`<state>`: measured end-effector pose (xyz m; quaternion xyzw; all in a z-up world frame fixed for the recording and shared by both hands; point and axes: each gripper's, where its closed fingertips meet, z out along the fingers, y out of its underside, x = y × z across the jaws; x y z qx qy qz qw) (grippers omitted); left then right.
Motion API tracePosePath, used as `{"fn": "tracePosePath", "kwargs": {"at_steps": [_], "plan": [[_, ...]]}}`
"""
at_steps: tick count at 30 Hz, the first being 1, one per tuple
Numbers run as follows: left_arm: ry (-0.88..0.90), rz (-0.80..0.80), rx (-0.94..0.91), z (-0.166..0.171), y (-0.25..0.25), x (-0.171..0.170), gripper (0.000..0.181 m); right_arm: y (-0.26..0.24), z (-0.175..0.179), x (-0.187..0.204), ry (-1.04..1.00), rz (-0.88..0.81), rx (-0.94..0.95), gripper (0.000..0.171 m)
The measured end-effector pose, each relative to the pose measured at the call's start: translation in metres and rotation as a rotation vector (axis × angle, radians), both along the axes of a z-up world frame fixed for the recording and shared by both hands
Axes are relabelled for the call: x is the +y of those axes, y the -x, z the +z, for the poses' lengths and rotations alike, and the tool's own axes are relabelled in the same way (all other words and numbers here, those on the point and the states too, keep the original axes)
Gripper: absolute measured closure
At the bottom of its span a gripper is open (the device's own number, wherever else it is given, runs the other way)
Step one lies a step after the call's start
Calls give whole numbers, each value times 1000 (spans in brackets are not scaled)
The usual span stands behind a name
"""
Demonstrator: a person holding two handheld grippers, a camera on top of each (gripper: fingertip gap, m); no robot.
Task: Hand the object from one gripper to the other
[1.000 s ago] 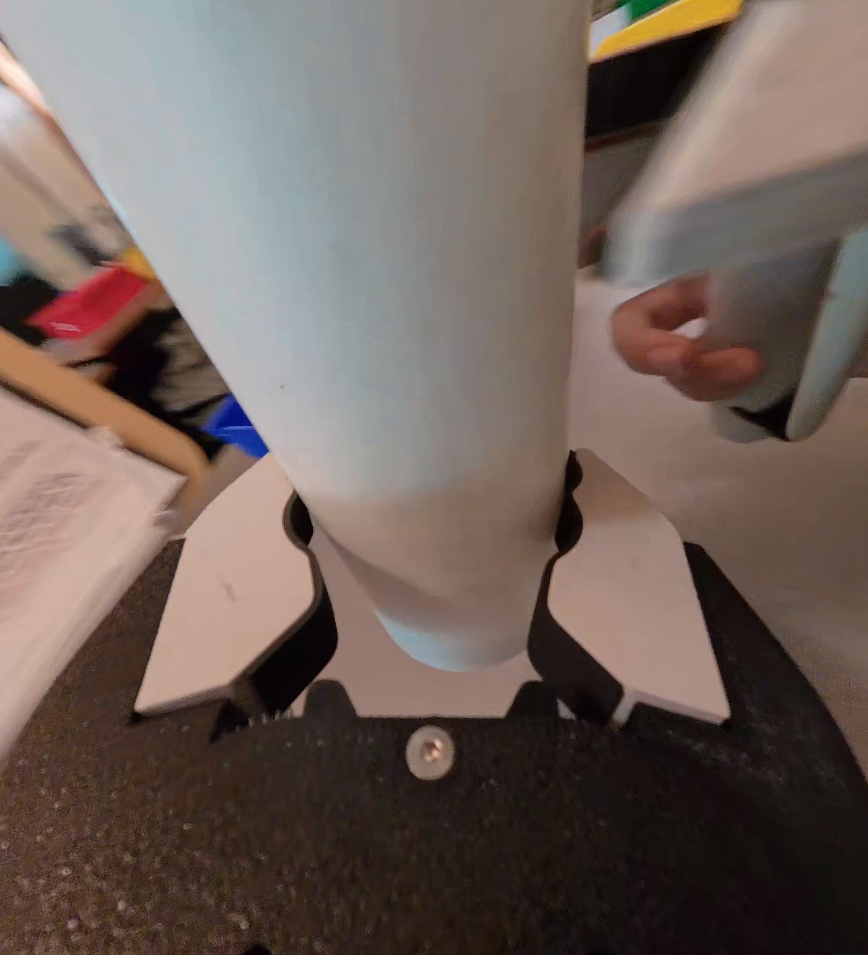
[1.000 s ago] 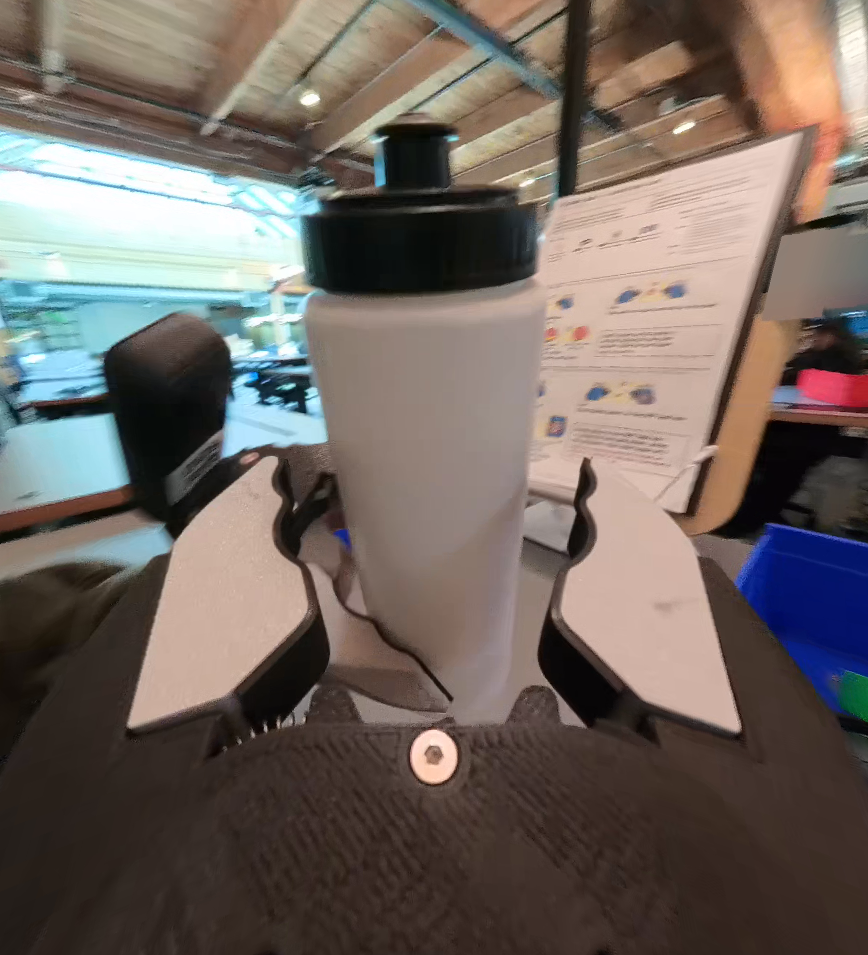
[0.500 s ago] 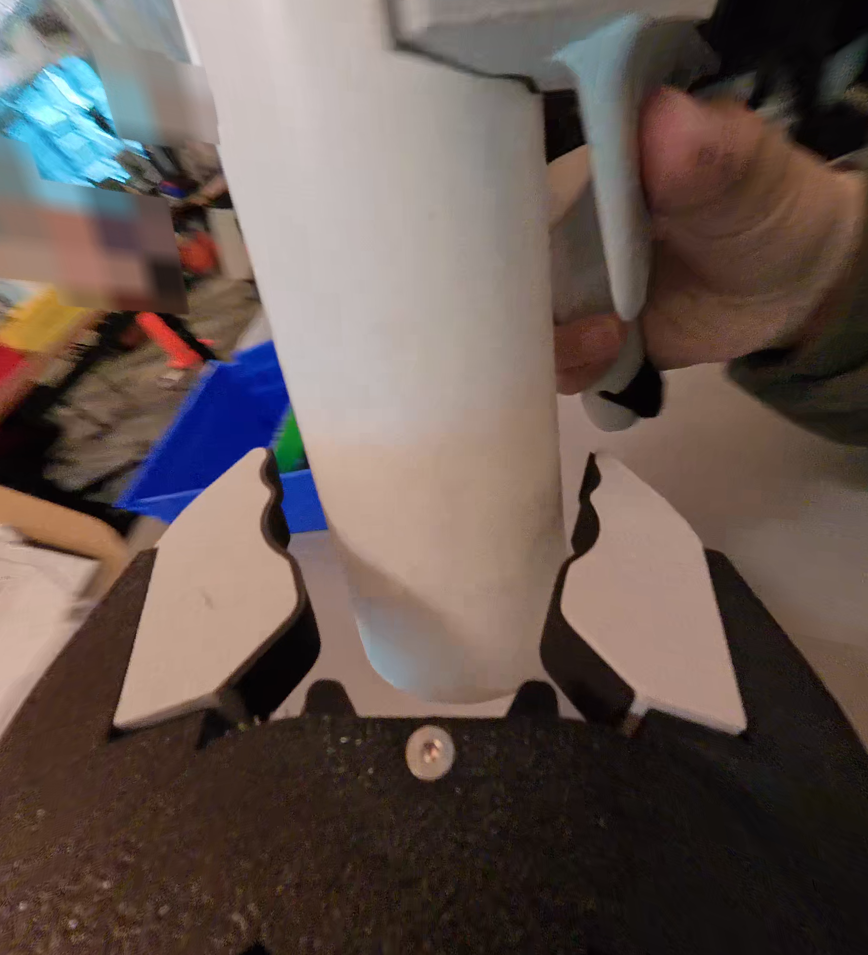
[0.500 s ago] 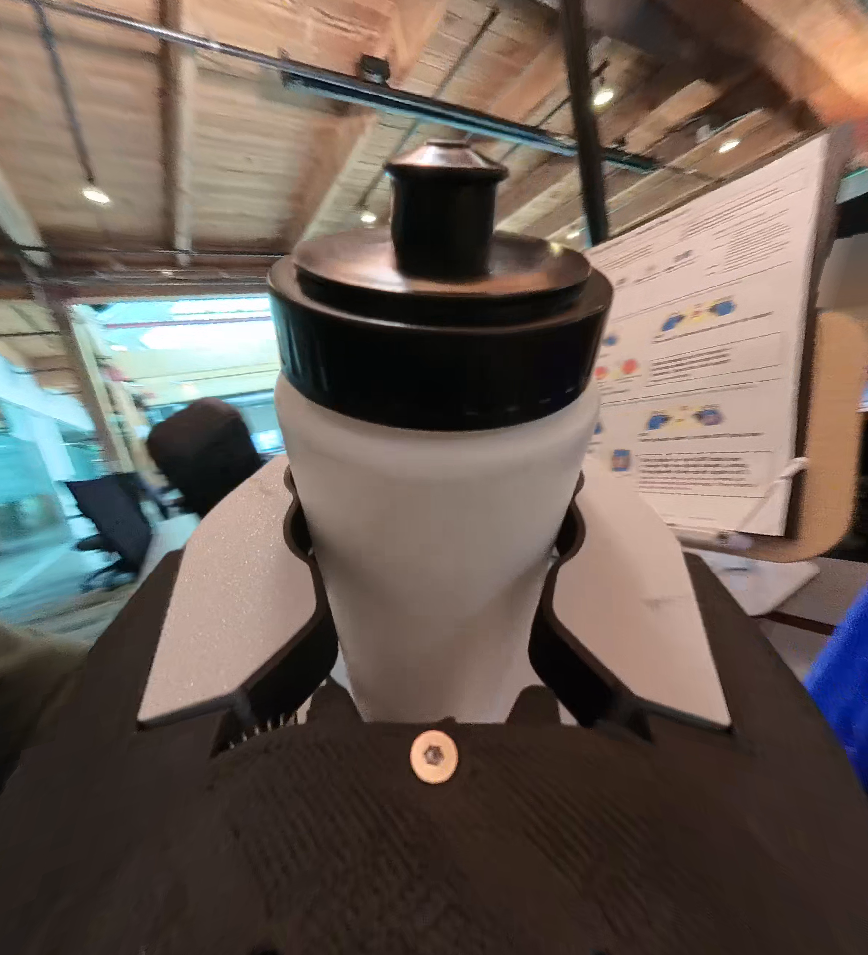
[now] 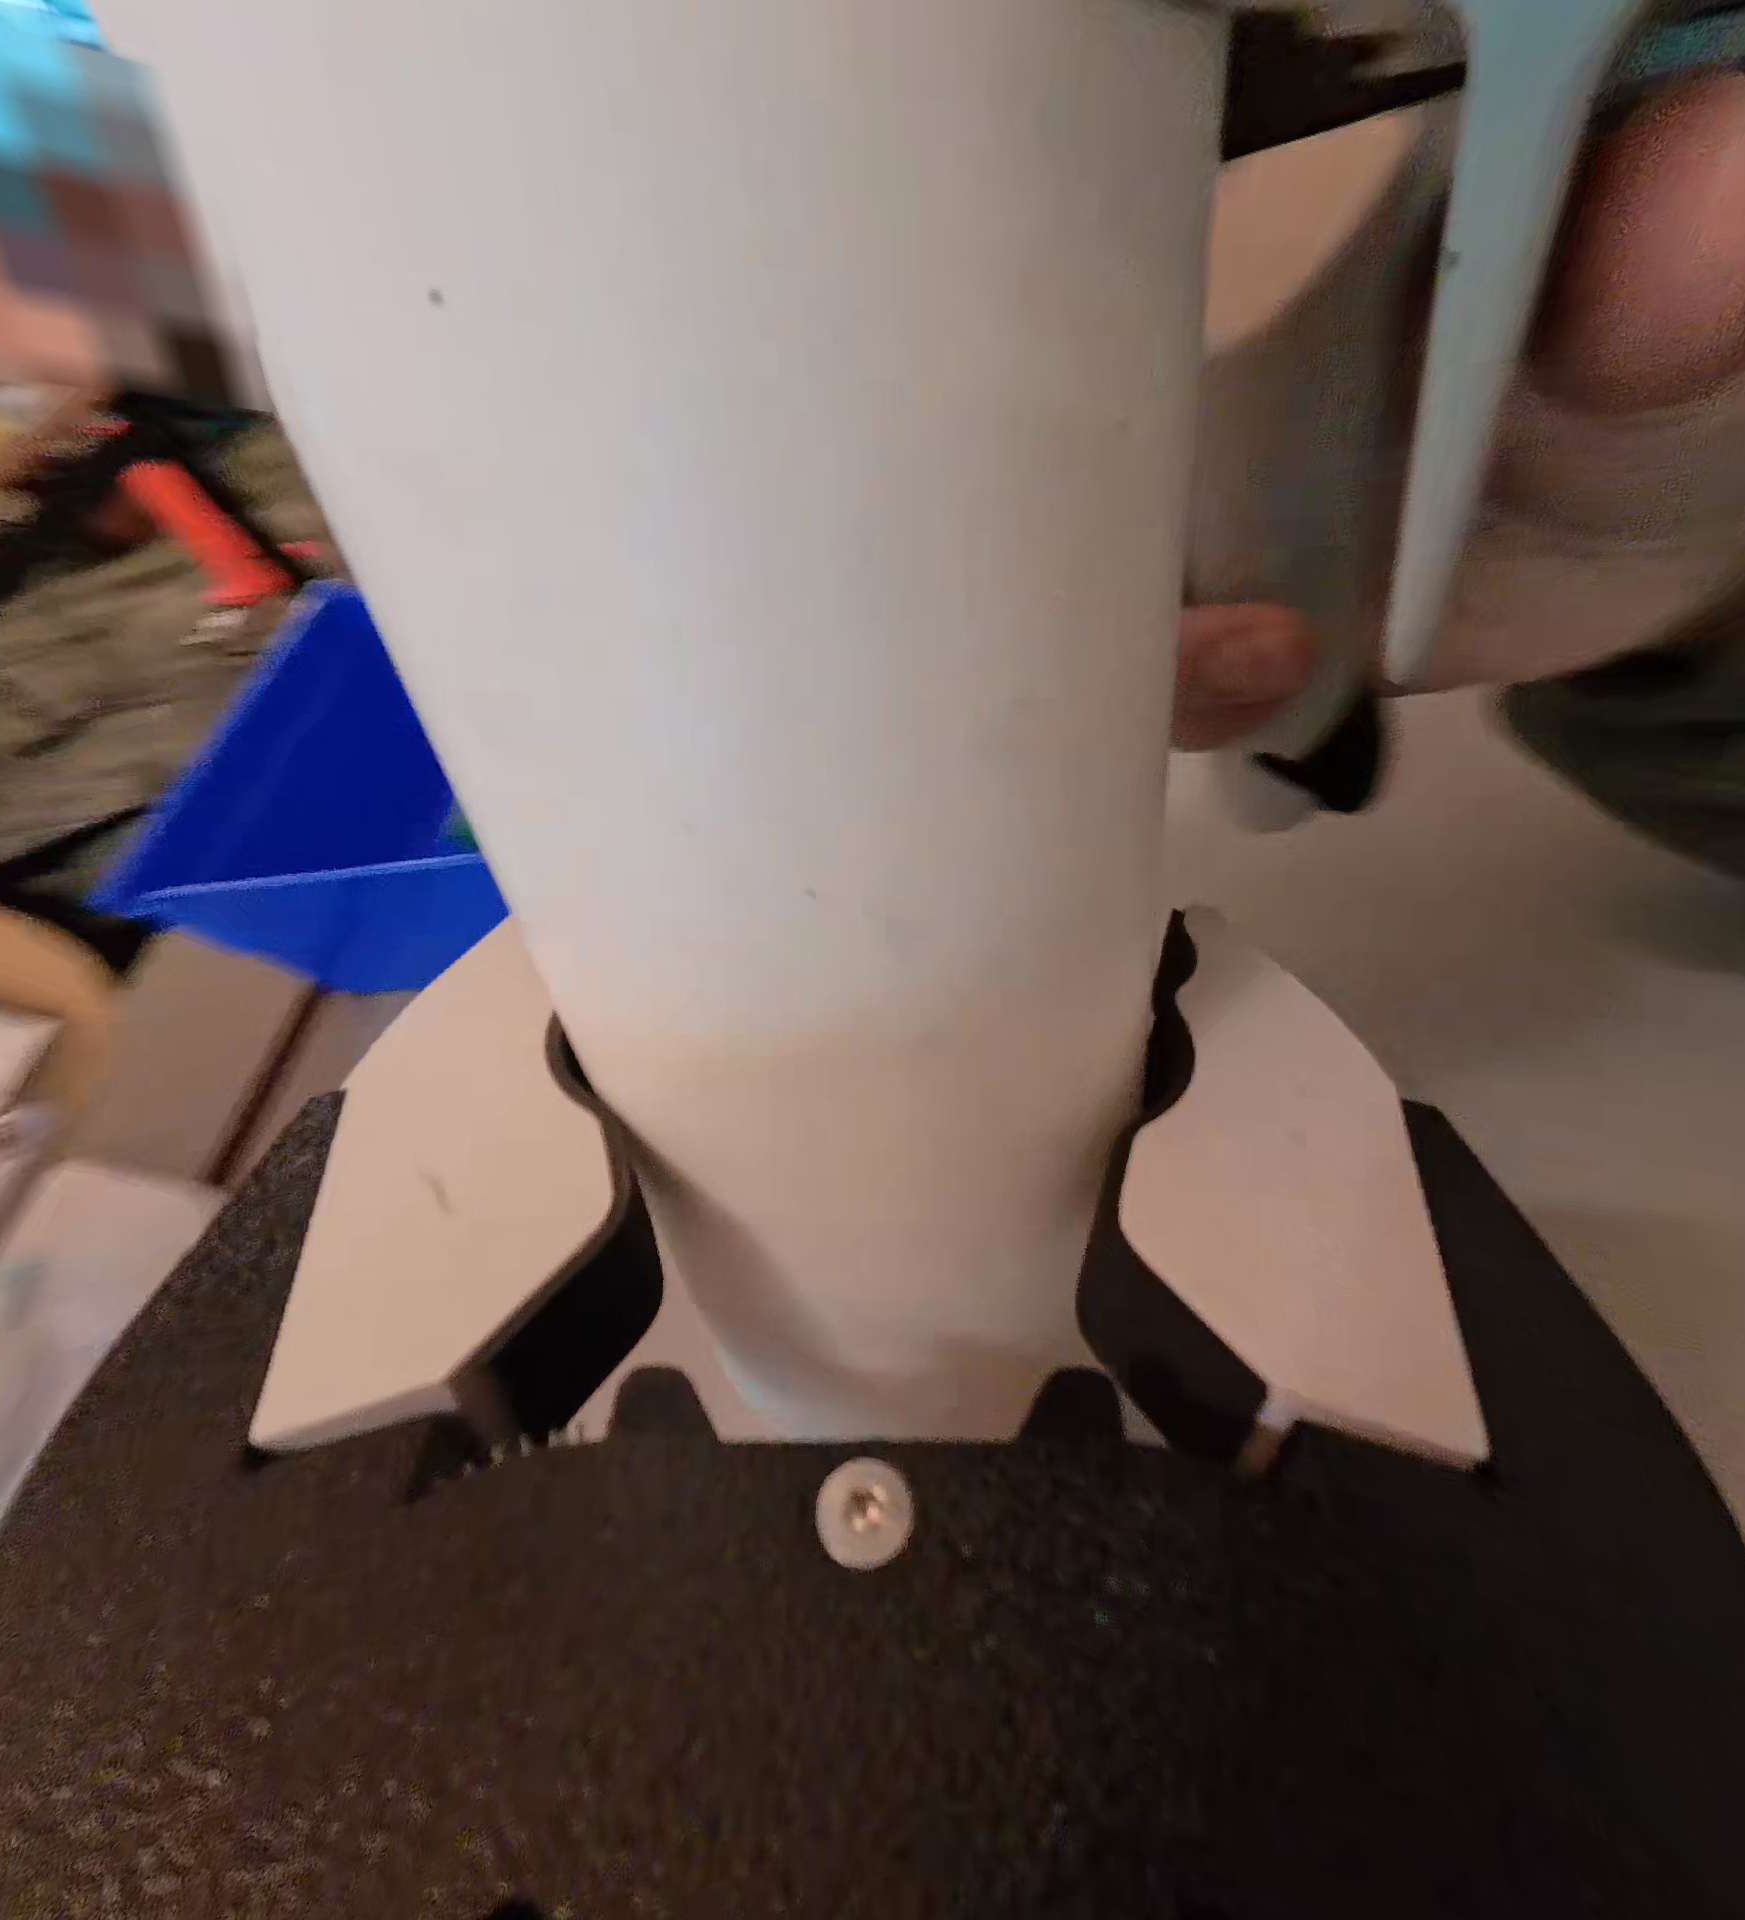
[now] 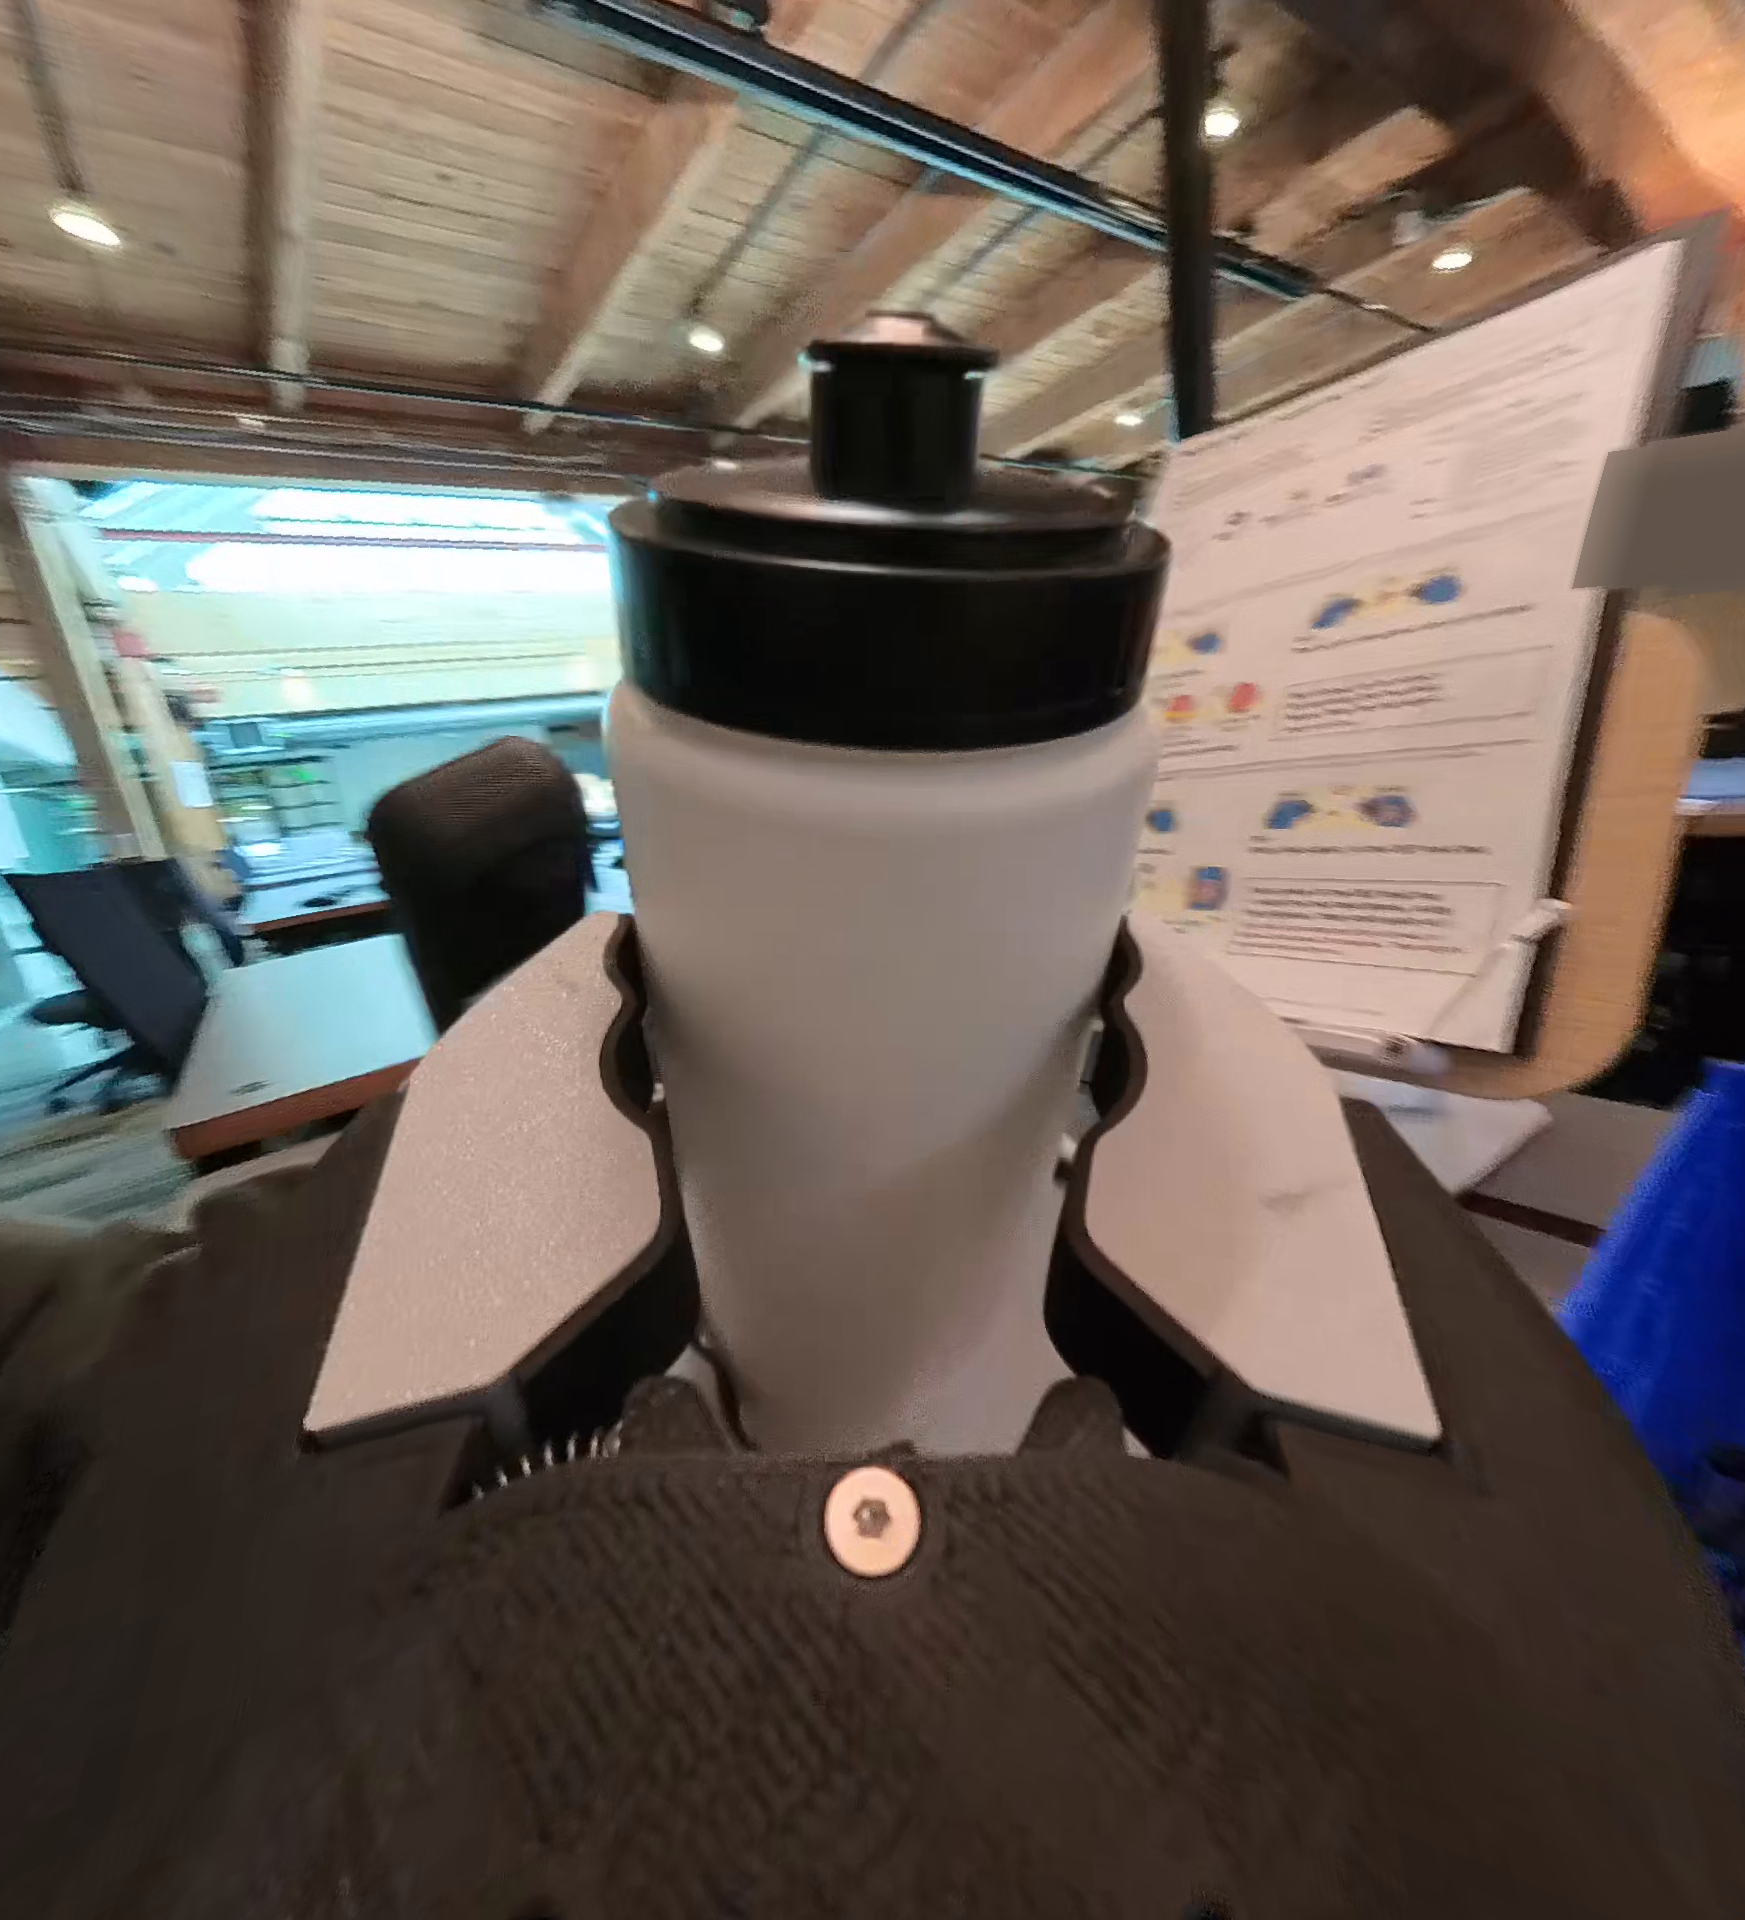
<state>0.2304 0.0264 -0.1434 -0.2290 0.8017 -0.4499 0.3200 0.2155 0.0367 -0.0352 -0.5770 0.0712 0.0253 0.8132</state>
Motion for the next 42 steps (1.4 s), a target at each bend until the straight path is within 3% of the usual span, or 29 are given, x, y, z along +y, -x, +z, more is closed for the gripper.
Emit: {"fn": "tracePosePath", "kwargs": {"at_steps": [2,6,7,9,12,17,23,29,31,34,38,40,42], "plan": [[-75,167,-103,6,-15,20,79,-13,-4,2,29,-114,9,76],[-189,303,-266,15,-22,28,79,-21,-8,10,63,-221,37,59],[-201,326,-298,17,-22,28,78,-24,-7,8,46,-252,36,71],[-160,320,-318,18,-20,21,78,-23,-4,4,27,-236,18,77],[-49,200,-264,14,-13,3,78,-27,-8,-2,53,-160,66,78],[217,-110,67,-1,12,-40,72,-21,-16,-19,125,-11,54,79],[219,-348,265,-21,23,-72,71,-8,-20,-35,148,107,-13,79],[318,-470,264,-16,11,-99,74,-22,-9,-49,60,53,5,82],[301,-423,189,-12,-2,-103,75,-24,-4,-53,41,6,-31,84],[195,-154,38,-6,-42,-82,76,-43,1,-60,58,-212,-81,91],[-117,136,-220,4,-69,-45,75,-55,-5,-53,106,-322,-46,64],[-182,147,-316,7,-68,-47,75,-57,-5,-52,85,-326,-3,63],[-110,99,-330,8,-62,-59,75,-55,2,-55,12,-325,13,64]]}}
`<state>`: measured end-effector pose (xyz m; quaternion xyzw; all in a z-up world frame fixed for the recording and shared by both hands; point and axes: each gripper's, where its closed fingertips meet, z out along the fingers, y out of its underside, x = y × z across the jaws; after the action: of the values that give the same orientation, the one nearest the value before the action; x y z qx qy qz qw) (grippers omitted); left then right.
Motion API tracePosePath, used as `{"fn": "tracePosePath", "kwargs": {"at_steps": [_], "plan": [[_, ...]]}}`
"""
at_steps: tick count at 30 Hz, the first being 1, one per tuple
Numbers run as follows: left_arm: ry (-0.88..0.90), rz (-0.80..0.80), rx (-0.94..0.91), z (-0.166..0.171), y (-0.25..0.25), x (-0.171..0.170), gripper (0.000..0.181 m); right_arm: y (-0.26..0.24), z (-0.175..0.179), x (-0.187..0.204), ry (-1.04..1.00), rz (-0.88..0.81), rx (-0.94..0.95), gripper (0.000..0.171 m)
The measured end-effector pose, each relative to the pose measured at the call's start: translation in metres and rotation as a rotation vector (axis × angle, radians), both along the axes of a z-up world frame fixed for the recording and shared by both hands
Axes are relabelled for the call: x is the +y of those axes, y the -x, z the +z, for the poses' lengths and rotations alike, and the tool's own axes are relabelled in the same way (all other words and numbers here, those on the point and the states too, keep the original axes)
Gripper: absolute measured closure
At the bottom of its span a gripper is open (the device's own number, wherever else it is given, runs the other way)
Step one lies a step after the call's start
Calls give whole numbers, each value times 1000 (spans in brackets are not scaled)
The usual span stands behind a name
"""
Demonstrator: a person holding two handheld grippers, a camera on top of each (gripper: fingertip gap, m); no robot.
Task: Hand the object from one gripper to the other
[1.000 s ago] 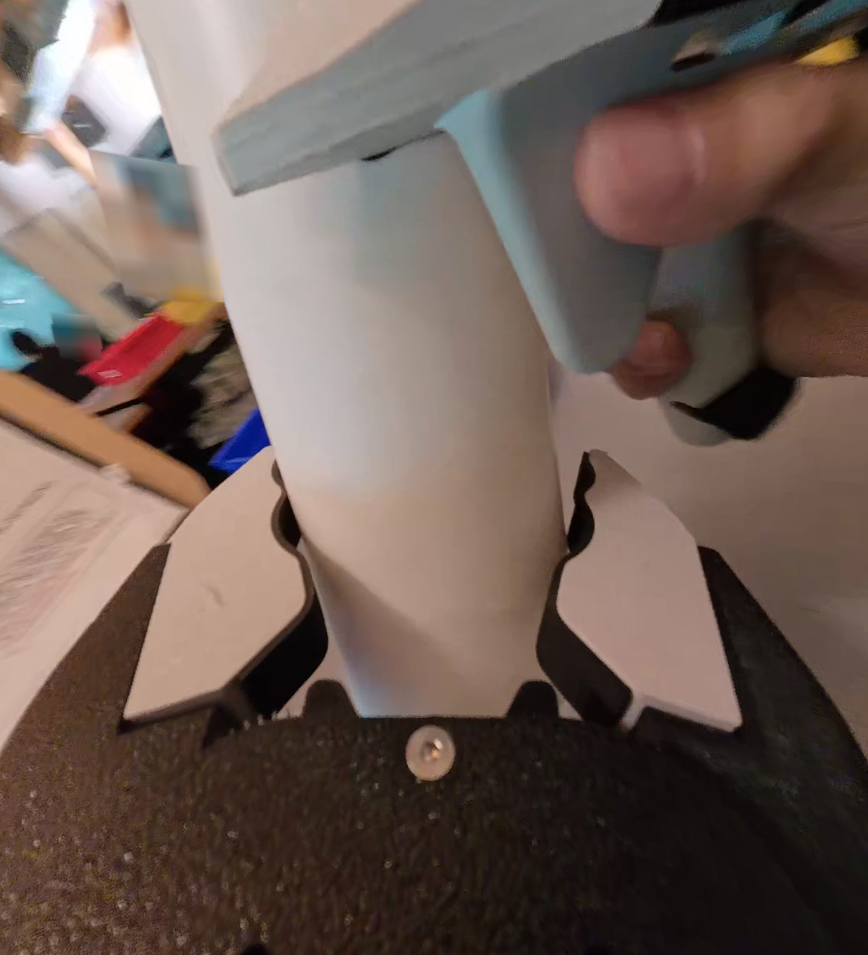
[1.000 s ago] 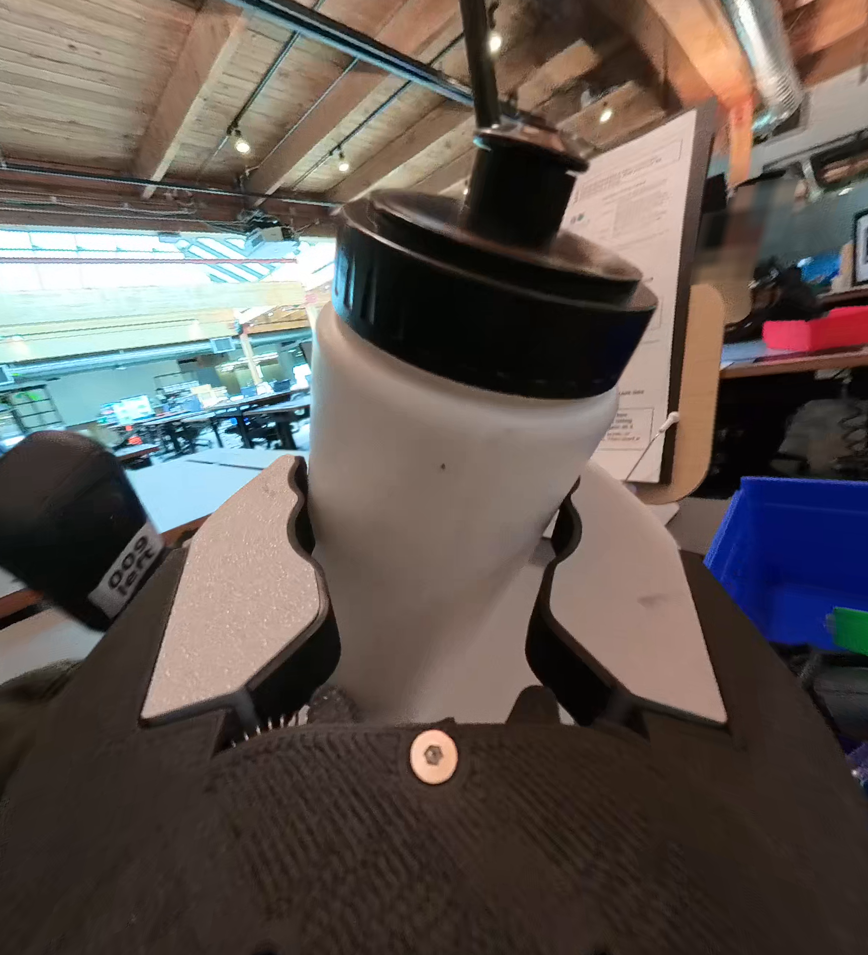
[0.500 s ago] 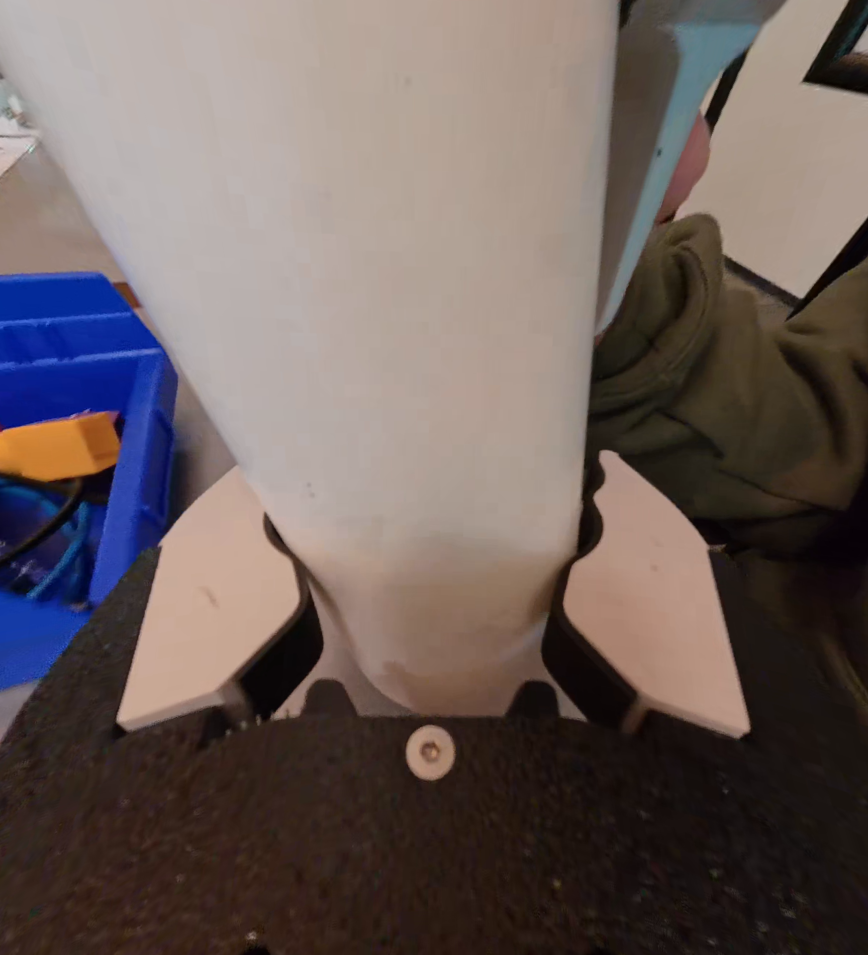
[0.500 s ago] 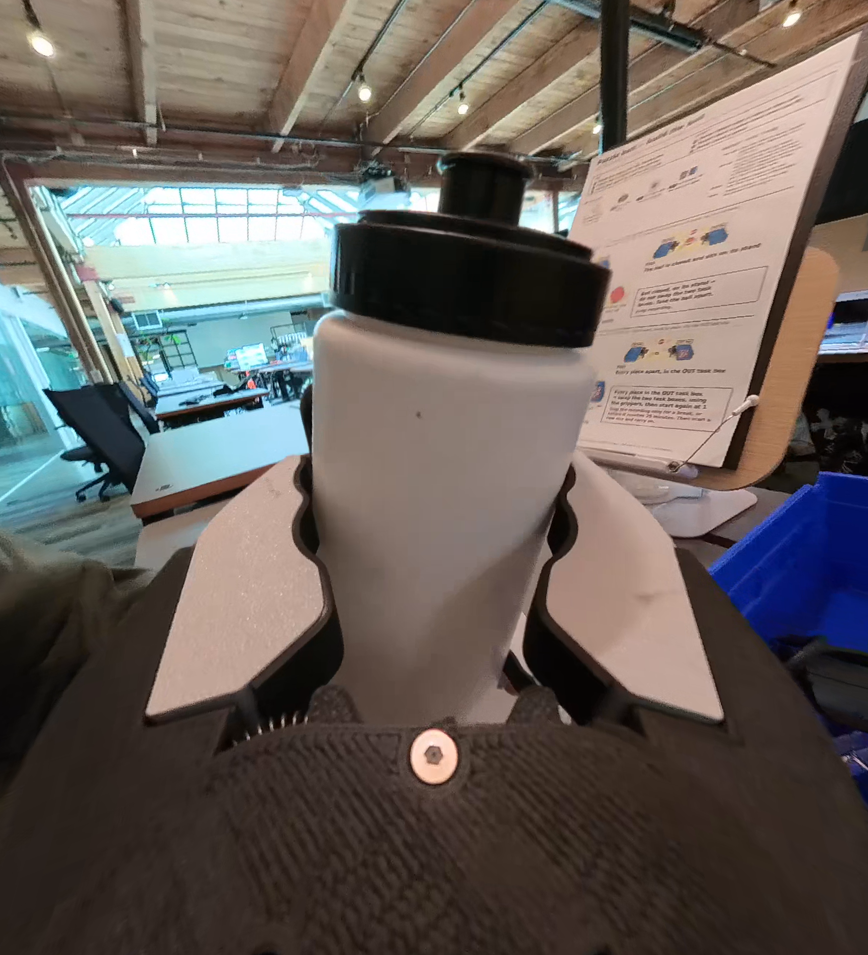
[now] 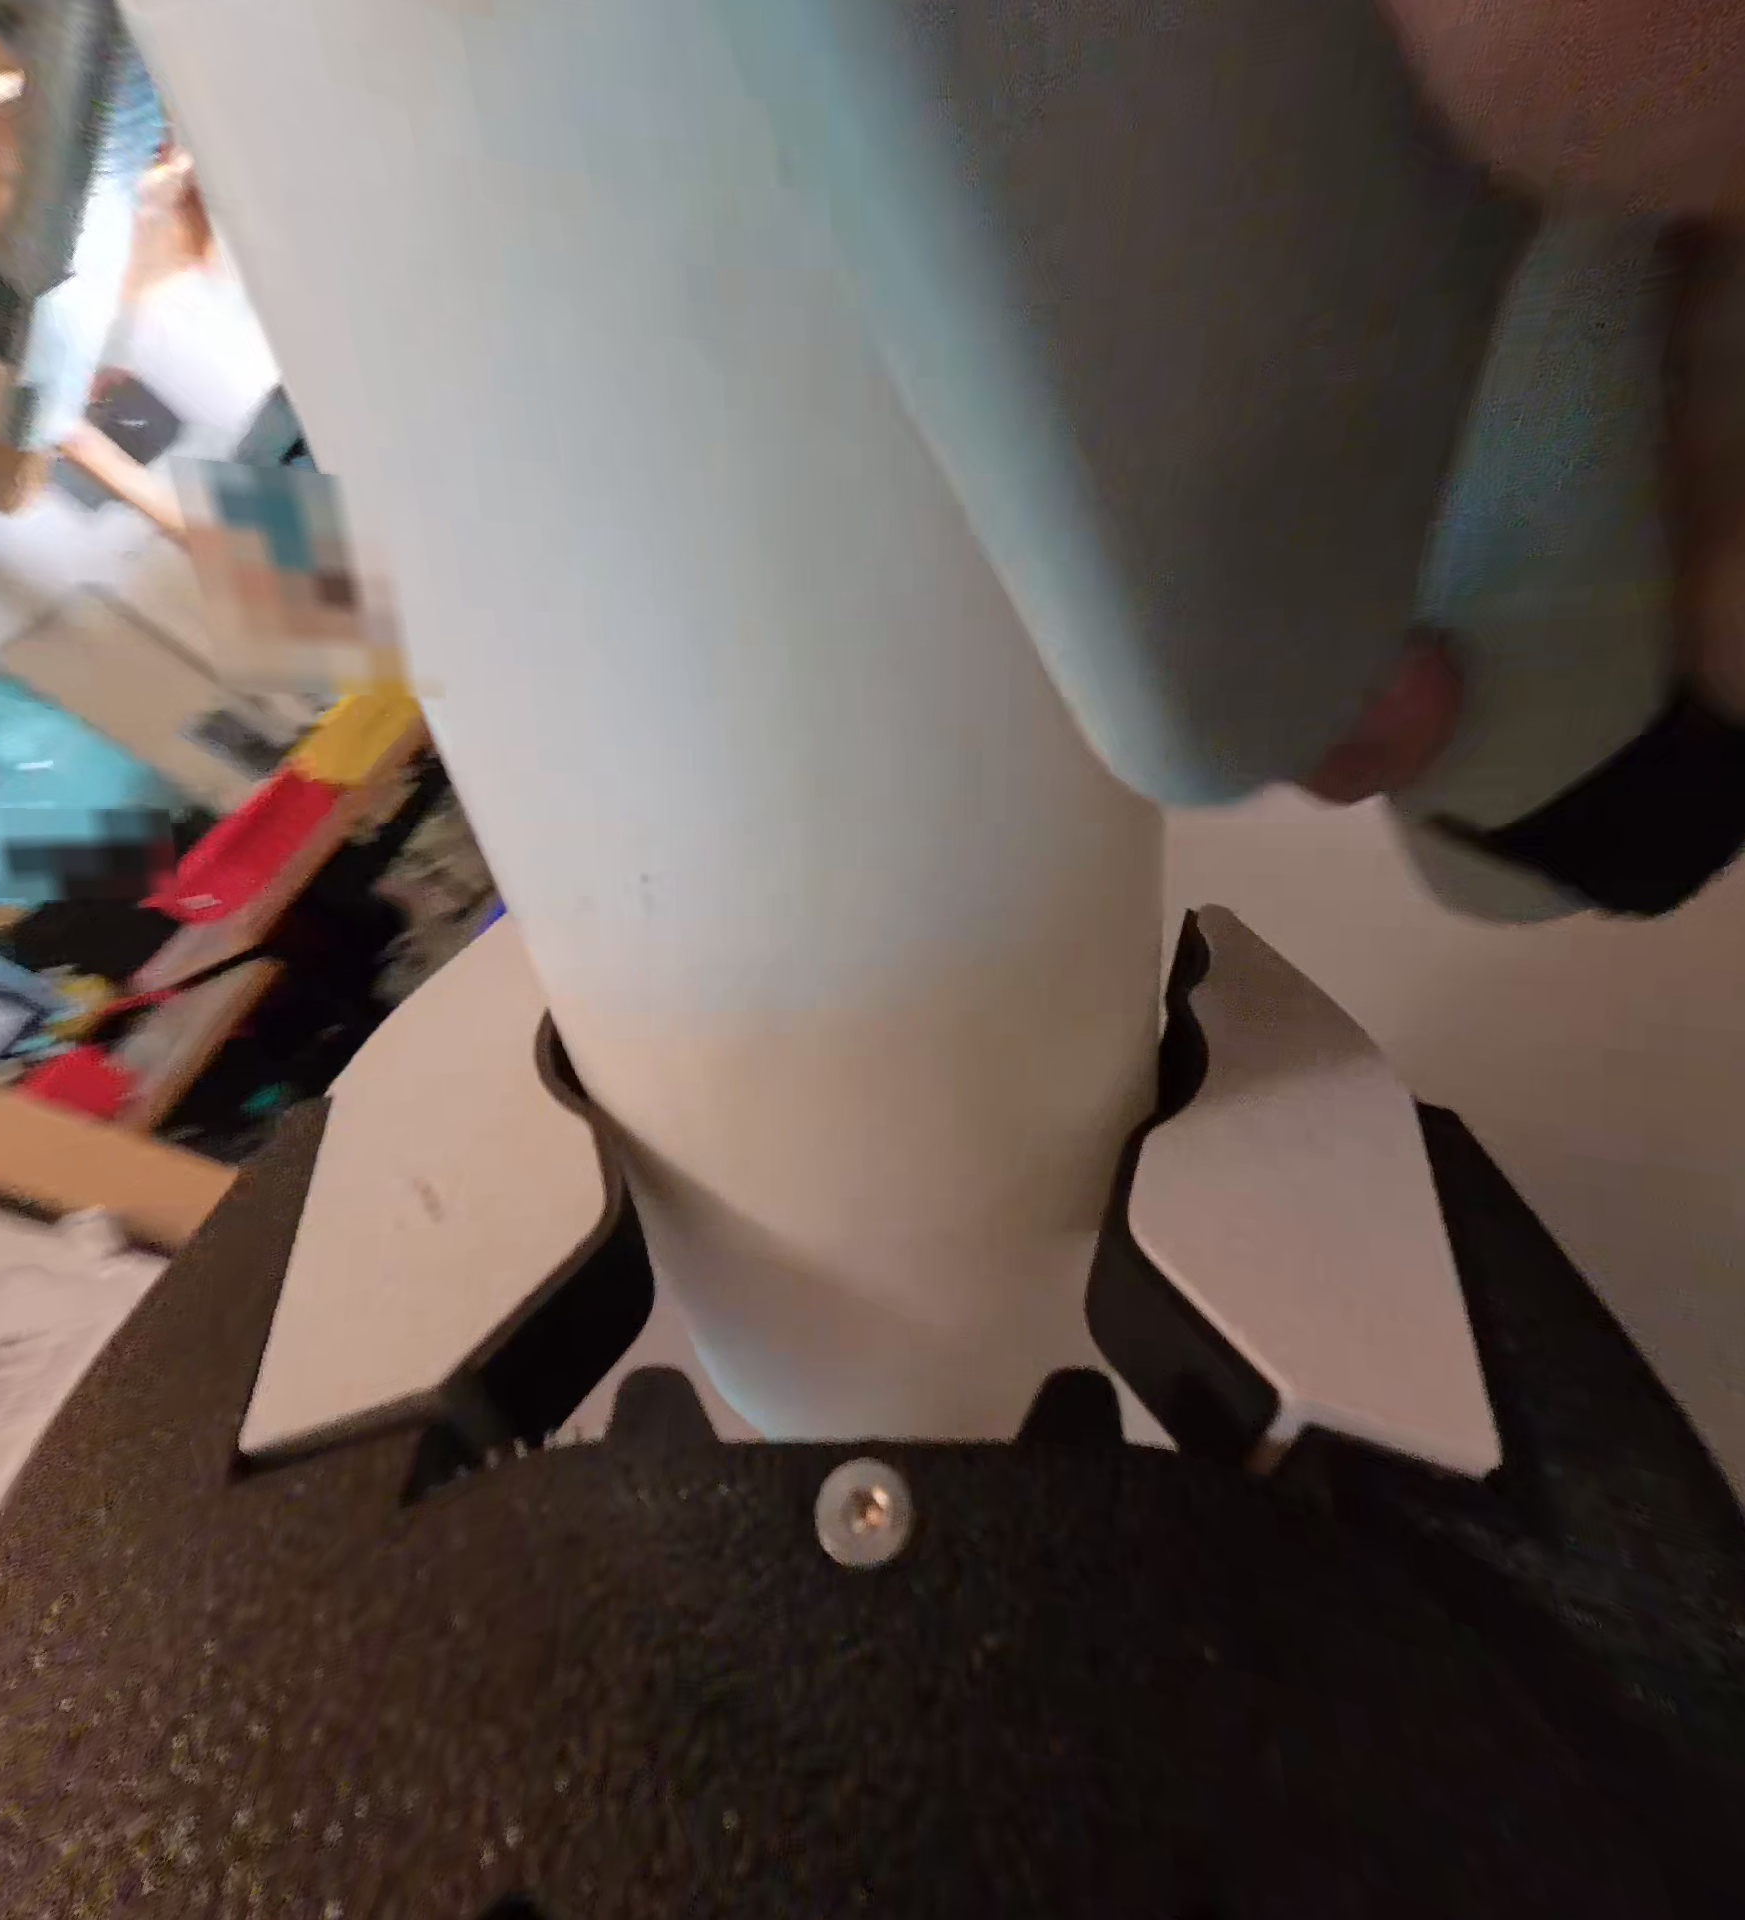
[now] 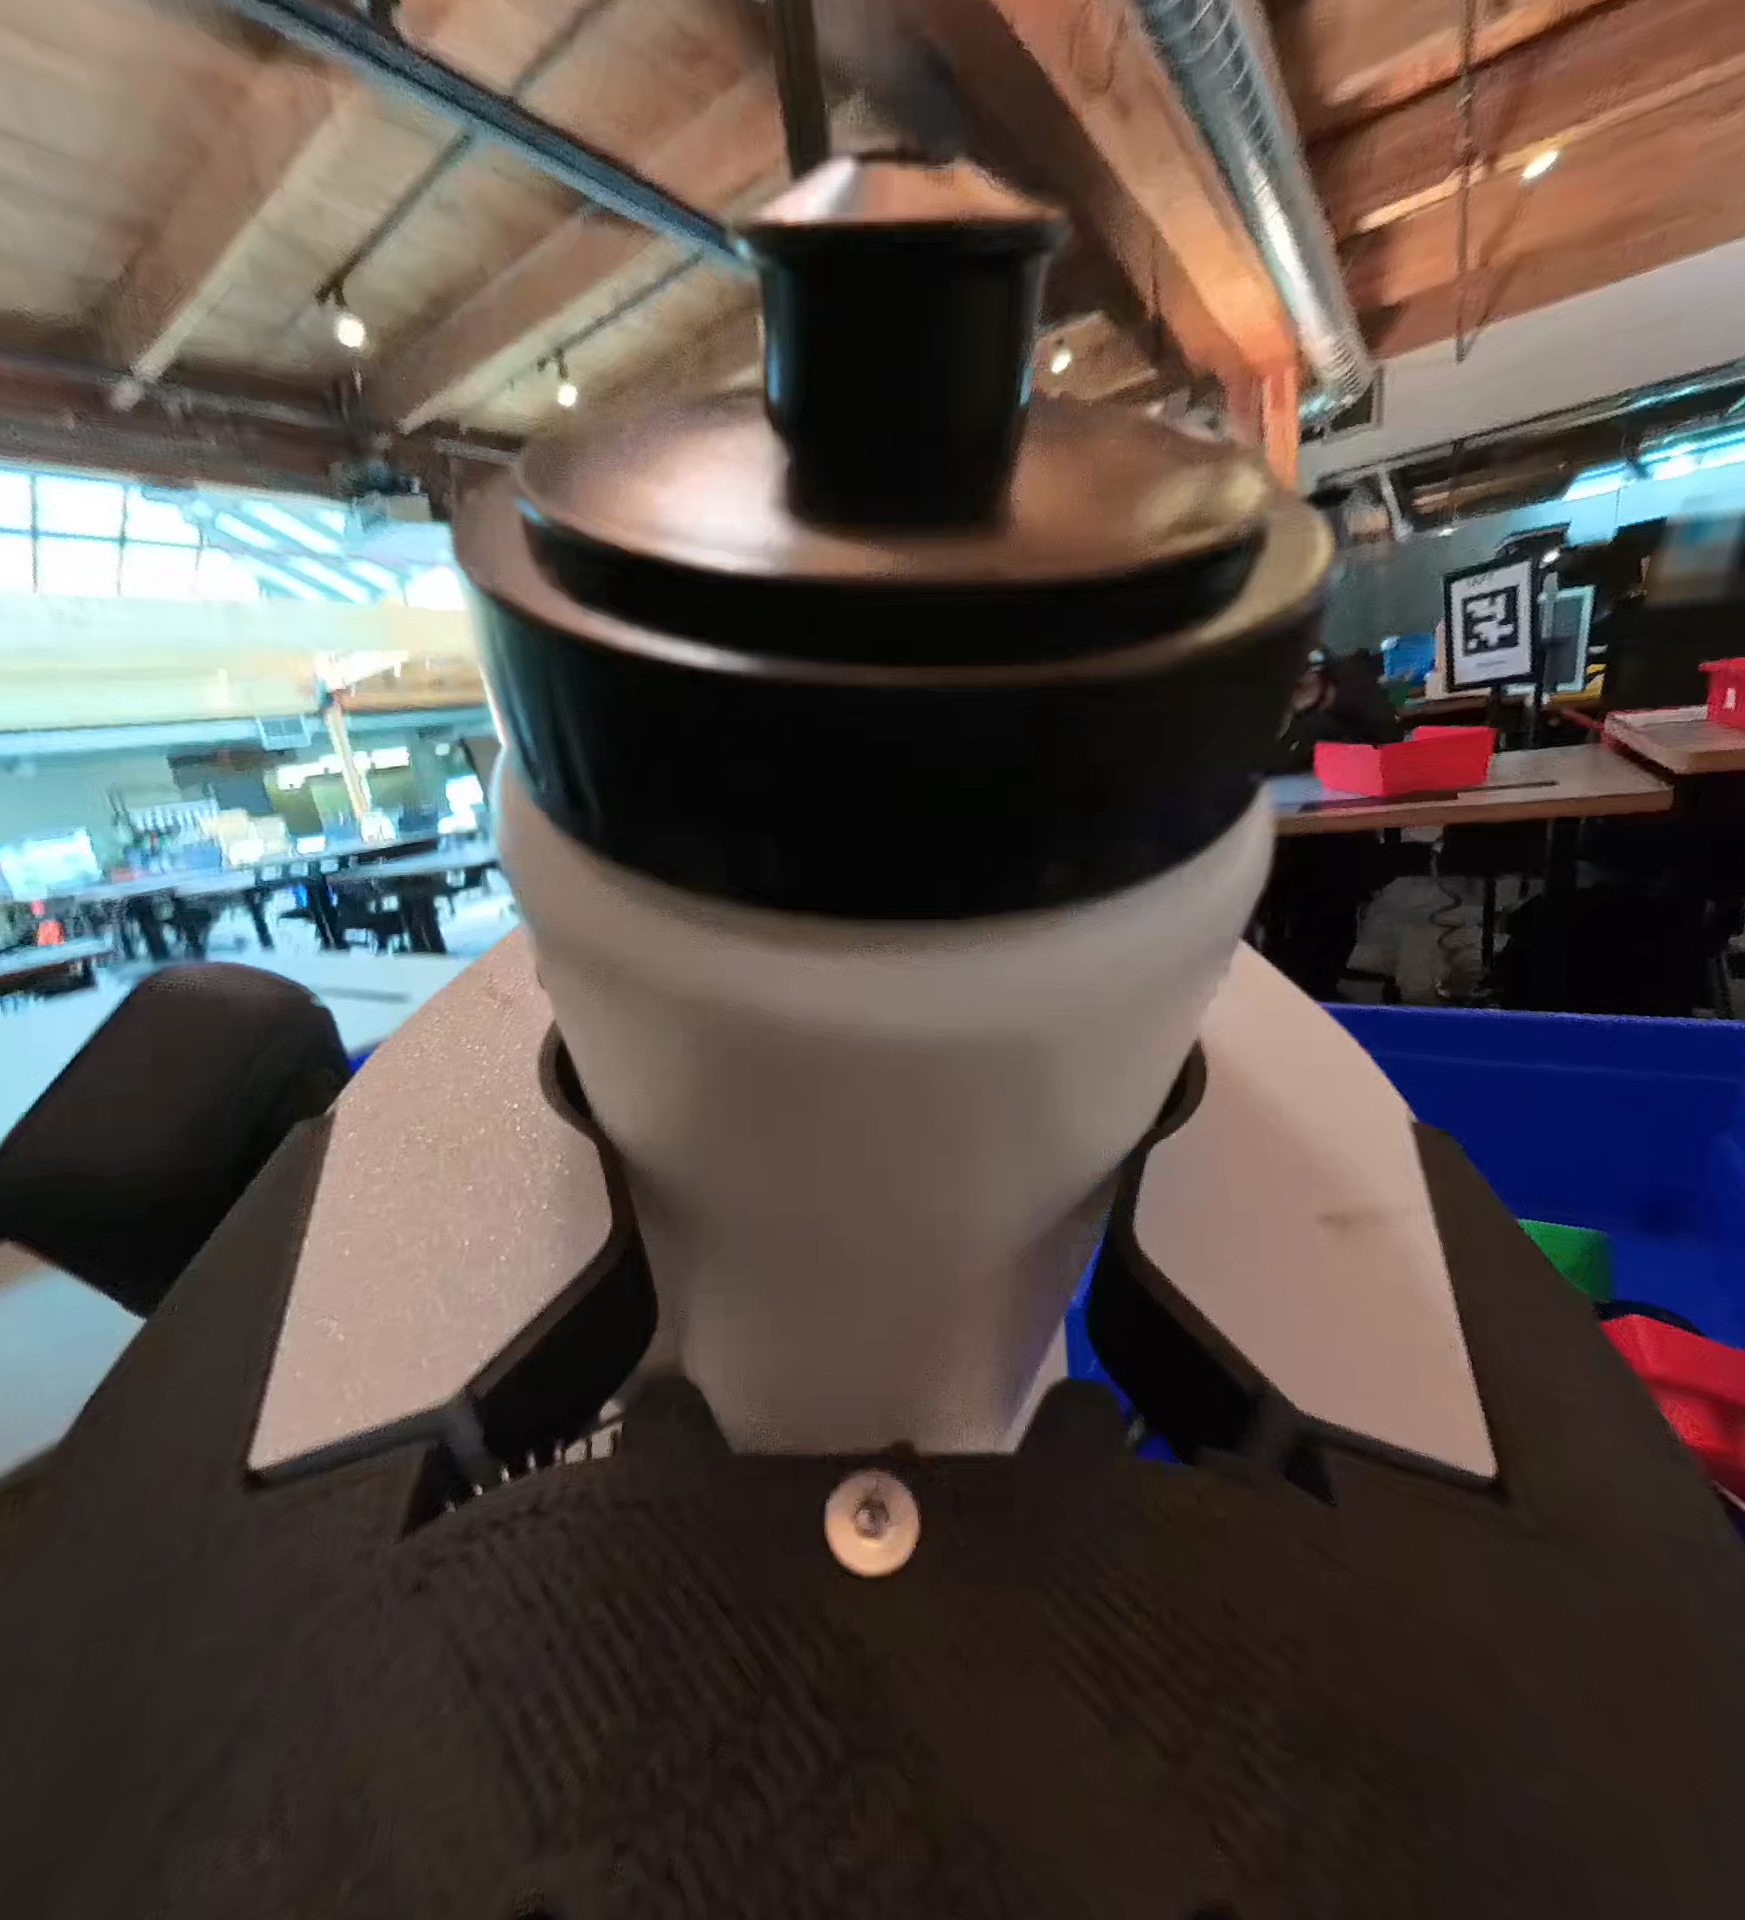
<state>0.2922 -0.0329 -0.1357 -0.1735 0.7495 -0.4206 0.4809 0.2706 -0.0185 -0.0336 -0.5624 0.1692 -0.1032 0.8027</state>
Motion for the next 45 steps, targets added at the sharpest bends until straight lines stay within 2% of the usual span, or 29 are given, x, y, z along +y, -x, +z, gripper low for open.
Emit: {"fn": "tracePosePath", "kwargs": {"at_steps": [2,5,6,8,10,15,18,19,21,22,24,27,29,32,35,40,42,44,45], "plan": [[111,-123,68,-1,8,-15,75,-2,2,-6,-37,-14,27,69],[157,-280,141,0,25,-26,80,2,1,-16,-60,83,43,69],[177,-349,203,-1,34,-30,83,6,0,-19,-68,139,51,69],[247,-474,372,-6,53,-40,76,20,3,-27,-124,278,73,70],[265,-547,513,-13,67,-49,74,31,1,-31,-117,338,61,69],[35,-541,611,-49,81,-57,74,64,-15,-22,90,362,-113,68],[58,-543,604,-46,77,-59,79,57,-11,-26,61,298,-103,68],[81,-500,567,-41,69,-57,79,51,-7,-28,27,263,-77,71],[92,-310,487,-33,43,-43,79,30,-5,-35,-2,116,-37,85],[79,-197,431,-28,30,-31,80,24,-4,-37,3,52,-43,84],[15,-33,306,-17,13,-11,80,19,-2,-36,15,-7,-47,73],[-101,56,155,-4,8,-3,79,20,2,-29,-14,-8,13,65],[-136,67,129,-5,7,-6,79,21,2,-25,-26,-6,43,63],[-79,-3,138,-4,12,-16,79,19,7,-30,-61,-50,25,68],[-78,-205,272,-15,34,-25,87,24,0,-30,20,68,16,68],[90,-448,474,-8,69,-38,86,29,-8,-35,54,176,40,68],[96,-468,544,-14,73,-32,89,23,-16,-35,105,145,44,68],[133,-413,605,-18,67,-18,101,17,-24,-34,159,100,41,68],[145,-378,644,-22,64,-8,101,14,-28,-32,184,88,47,68]]}}
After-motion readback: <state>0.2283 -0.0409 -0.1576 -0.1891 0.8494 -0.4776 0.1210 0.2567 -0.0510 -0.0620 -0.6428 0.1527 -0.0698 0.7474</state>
